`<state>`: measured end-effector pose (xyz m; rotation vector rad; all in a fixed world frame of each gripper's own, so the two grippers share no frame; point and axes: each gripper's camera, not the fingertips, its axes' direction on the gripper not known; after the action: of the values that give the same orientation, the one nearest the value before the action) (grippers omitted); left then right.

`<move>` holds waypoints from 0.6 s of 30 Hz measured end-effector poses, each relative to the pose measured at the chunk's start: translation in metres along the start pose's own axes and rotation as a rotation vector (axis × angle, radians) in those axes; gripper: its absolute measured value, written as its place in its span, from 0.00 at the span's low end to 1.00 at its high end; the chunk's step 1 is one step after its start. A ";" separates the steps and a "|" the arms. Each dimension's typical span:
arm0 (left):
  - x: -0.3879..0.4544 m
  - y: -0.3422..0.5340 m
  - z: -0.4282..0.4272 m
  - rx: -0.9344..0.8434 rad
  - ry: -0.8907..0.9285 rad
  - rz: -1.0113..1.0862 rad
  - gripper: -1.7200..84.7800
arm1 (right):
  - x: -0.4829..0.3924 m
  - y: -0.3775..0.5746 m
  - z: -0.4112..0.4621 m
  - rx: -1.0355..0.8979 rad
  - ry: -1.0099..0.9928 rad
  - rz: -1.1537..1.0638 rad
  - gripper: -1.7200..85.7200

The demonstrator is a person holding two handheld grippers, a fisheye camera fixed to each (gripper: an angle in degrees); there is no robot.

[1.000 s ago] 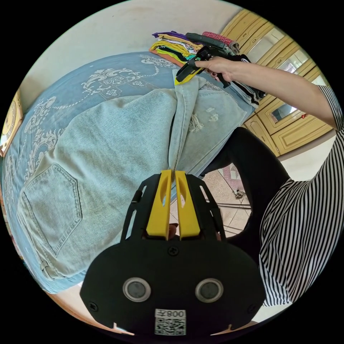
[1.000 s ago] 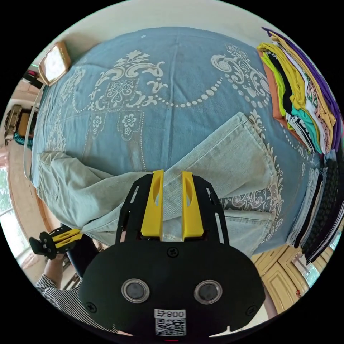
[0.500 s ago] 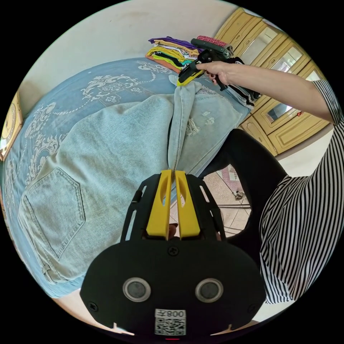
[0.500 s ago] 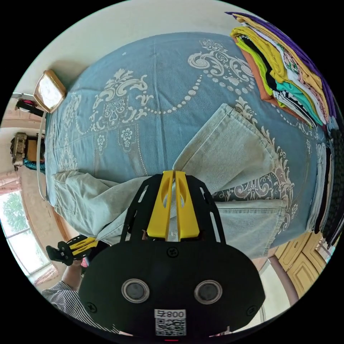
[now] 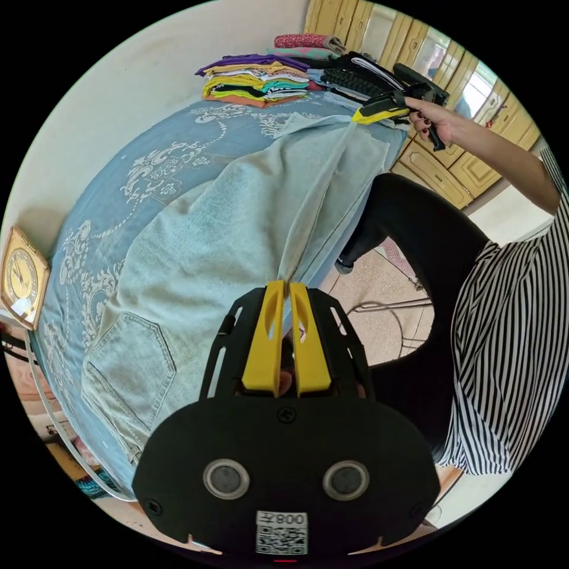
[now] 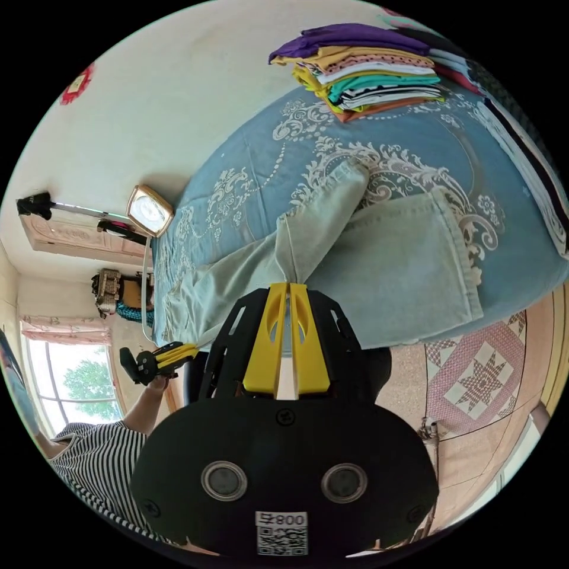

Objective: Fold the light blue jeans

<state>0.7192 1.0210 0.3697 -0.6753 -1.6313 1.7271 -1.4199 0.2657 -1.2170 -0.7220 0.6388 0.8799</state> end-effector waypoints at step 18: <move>0.019 -0.095 0.008 -0.215 -0.069 0.000 0.05 | 0.094 0.081 0.098 -0.088 0.047 -0.071 0.02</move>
<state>0.7115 1.0301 0.4657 -0.7219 -1.8839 1.6045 -1.4235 0.4191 -1.2521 -0.8418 0.6150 0.8321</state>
